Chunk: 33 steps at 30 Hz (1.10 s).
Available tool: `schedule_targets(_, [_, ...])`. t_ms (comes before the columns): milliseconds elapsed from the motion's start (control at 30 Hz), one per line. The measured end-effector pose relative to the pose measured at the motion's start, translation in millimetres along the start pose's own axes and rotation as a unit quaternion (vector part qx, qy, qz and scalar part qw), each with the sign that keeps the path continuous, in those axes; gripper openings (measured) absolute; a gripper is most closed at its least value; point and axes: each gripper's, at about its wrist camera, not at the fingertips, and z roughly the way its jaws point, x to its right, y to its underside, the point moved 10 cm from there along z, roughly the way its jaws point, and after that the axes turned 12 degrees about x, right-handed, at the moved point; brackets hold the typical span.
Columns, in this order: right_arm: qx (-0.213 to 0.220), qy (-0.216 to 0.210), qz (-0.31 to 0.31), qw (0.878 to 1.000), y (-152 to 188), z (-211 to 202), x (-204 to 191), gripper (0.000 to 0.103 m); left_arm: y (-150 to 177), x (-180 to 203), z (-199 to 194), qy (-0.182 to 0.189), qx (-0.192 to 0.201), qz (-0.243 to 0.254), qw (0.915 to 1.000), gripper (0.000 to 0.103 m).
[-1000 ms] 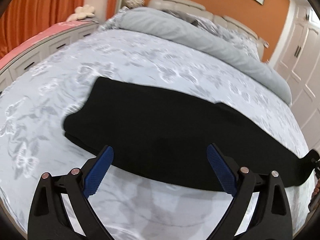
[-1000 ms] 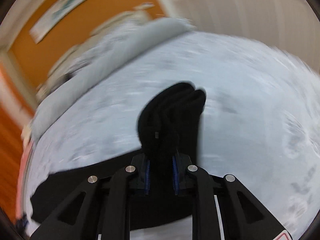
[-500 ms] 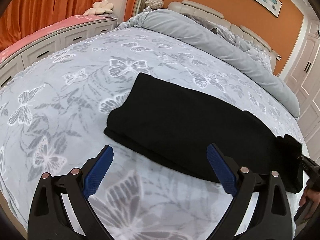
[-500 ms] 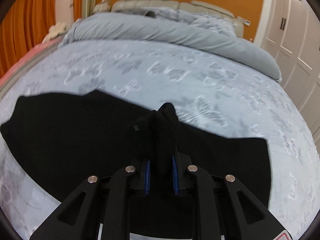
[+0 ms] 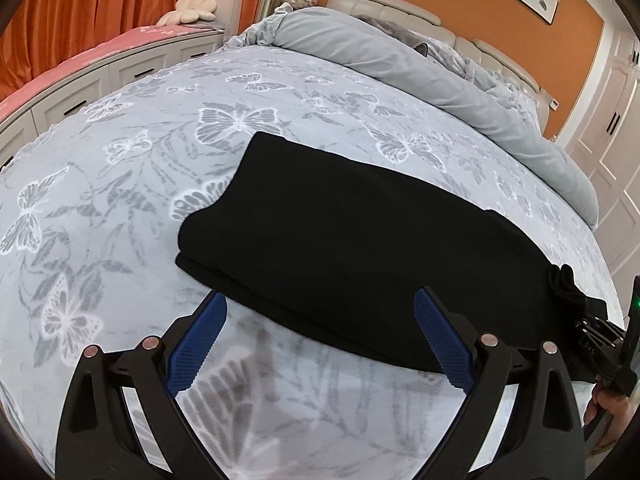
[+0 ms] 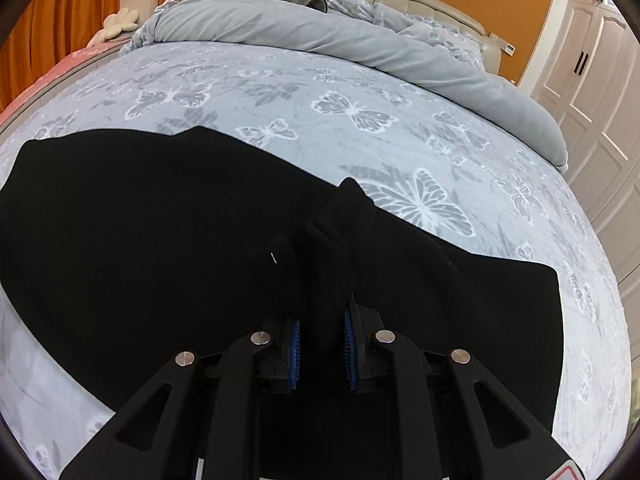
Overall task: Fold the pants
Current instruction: 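Release the pants with the right gripper while the left gripper grasps the folded edge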
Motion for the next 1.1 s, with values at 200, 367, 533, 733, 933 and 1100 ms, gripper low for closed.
schedule_targets(200, [-0.008, -0.008, -0.009, 1.0, 7.3, 4.6, -6.6, 0.026, -4.9, -20.4, 1.0, 0.006, -0.007, -0.058, 0.9983, 0.095])
schedule_targets(367, [0.001, -0.057, 0.046, 0.997, 0.7, -16.7, -7.1, 0.043, -5.2, -89.8, 3.6, -0.037, -0.019, -0.177, 0.9833, 0.095])
schedule_targets(533, [0.026, -0.07, 0.124, 0.989, -10.6, -48.1, 14.9, 0.05, 2.5, -110.3, 19.4, -0.005, -0.05, -0.257, 0.9651, 0.095])
schedule_targets(733, [0.02, -0.068, 0.188, 0.98, 5.7, -62.9, 44.6, 0.055, 0.8, -98.6, 41.6, 0.004, -0.057, -0.288, 0.956, 0.098])
schedule_targets(933, [0.01, -0.036, 0.26, 0.965, 15.7, -57.9, 91.2, 0.057, -0.9, -88.7, 47.0, -0.021, -0.045, -0.278, 0.9593, 0.096])
schedule_targets(1100, [0.019, -0.054, 0.238, 0.97, 11.4, -58.5, 88.5, 0.059, -3.4, -72.1, 53.5, 0.018, -0.051, -0.283, 0.9576, 0.079])
